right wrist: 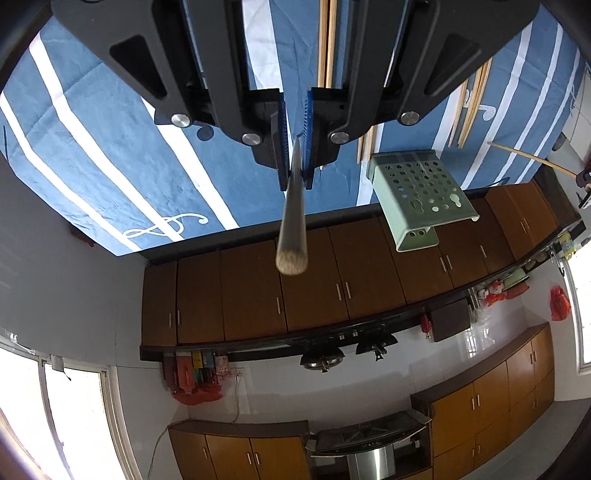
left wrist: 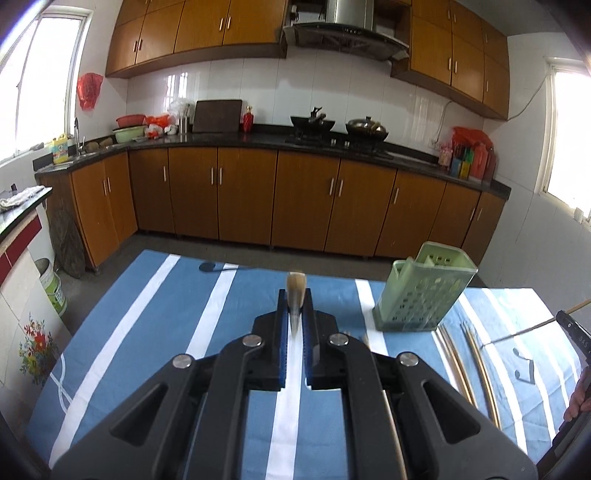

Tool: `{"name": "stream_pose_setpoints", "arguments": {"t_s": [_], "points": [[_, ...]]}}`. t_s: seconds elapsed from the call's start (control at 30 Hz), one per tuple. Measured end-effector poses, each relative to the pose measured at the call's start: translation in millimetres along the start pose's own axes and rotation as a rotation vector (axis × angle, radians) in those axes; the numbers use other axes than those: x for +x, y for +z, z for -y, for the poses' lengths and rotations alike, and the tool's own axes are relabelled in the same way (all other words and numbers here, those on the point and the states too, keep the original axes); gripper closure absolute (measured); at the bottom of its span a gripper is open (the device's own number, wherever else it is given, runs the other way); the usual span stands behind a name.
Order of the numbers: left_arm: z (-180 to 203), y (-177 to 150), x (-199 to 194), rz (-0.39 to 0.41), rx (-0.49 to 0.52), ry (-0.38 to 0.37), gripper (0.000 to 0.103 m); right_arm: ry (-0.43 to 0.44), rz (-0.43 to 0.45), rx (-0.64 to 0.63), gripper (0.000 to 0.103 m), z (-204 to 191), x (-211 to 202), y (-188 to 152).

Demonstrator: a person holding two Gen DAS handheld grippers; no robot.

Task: Organize utensils
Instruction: 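Lift the left tool's chopstick over the green holder while the right tool carries its chopstick there, then drop the chopstick into the holder with the left tool while the right tool releases its chopstick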

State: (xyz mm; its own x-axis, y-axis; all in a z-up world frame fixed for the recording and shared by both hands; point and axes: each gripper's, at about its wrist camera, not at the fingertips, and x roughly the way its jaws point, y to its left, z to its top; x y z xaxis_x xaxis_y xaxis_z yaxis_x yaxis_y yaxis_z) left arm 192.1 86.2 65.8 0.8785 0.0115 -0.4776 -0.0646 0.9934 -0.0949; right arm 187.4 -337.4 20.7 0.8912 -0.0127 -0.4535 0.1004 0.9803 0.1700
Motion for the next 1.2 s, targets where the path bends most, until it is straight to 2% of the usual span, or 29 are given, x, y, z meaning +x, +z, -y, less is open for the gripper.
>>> {"name": "stream_pose_setpoints", "arguments": {"t_s": [0.17, 0.27, 0.47, 0.63, 0.77, 1.0, 1.2], "points": [[6.8, 18.9, -3.4, 0.026, 0.011, -0.02, 0.095, 0.012, 0.022, -0.012, 0.095, -4.8, -0.7, 13.4], [10.7, 40.2, -7.7, 0.057, 0.005, -0.048, 0.095, 0.037, 0.071, -0.011, 0.095, -10.7, -7.1, 35.2], [28.7, 105.3, -25.5, 0.172, -0.046, -0.151, 0.095, 0.157, 0.182, 0.048, 0.095, -29.8, -23.6, 87.1], [49.1, 139.8, -34.9, 0.281, -0.105, -0.2, 0.095, 0.257, 0.197, 0.05, 0.095, -50.3, -26.3, 110.2], [69.9, 144.7, -25.4, 0.321, -0.128, -0.219, 0.095, 0.271, 0.15, -0.013, 0.095, -68.5, -14.1, 111.3], [92.9, 129.6, 23.3, 0.274, -0.175, -0.238, 0.095, 0.27, 0.011, -0.018, 0.095, -80.8, 19.7, 102.5], [110.4, 108.9, 65.1, 0.178, -0.126, -0.218, 0.095, 0.262, -0.056, -0.036, 0.095, -89.0, 42.8, 92.6]]}}
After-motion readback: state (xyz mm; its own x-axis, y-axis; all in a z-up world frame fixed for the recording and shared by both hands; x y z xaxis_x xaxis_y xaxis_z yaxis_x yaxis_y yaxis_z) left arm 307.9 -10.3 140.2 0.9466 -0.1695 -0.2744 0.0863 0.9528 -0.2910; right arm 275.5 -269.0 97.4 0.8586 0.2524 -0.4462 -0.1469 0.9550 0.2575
